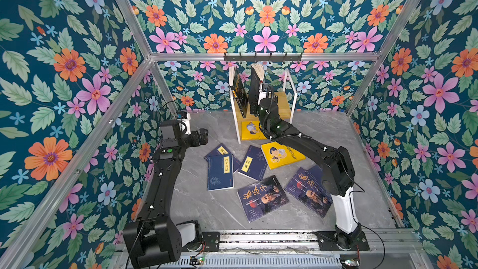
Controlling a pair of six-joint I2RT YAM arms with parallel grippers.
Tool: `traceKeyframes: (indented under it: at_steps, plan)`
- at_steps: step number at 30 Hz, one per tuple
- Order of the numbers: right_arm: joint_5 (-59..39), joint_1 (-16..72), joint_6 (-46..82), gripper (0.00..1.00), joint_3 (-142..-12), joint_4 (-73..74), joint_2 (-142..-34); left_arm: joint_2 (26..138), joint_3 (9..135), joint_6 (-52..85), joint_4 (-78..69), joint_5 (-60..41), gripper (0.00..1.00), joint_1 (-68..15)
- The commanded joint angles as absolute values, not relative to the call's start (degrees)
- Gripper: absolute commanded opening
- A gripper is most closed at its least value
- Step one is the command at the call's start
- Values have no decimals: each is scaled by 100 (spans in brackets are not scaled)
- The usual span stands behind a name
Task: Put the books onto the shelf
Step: 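Carry the upright book with the right gripper onto the wooden shelf beside the black book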
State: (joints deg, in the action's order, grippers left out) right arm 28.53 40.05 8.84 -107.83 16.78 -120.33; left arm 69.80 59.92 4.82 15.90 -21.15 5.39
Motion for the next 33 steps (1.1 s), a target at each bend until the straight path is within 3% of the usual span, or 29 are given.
traceKeyframes:
  at_steps: [1,8,19,23,33]
  plan:
    - [2655,4102,927,0,-10785,1897,-12032,6996,6033,540,1573,-2151,100,543]
    - [2436,4143,913,0,-10799,1900,-12165,7014,6017,560,1548,-2195,100,545]
    - [1543,4153,580,32,-10305,2179,-11947,7005,5952,589,1481,-2256,100,554]
    - [1200,4143,311,37,-9725,2786,-11636,7022,5985,588,1520,-2247,100,562]
    - [-992,3624,265,65,-8544,3325,-10763,6988,5925,633,1473,-2284,100,642]
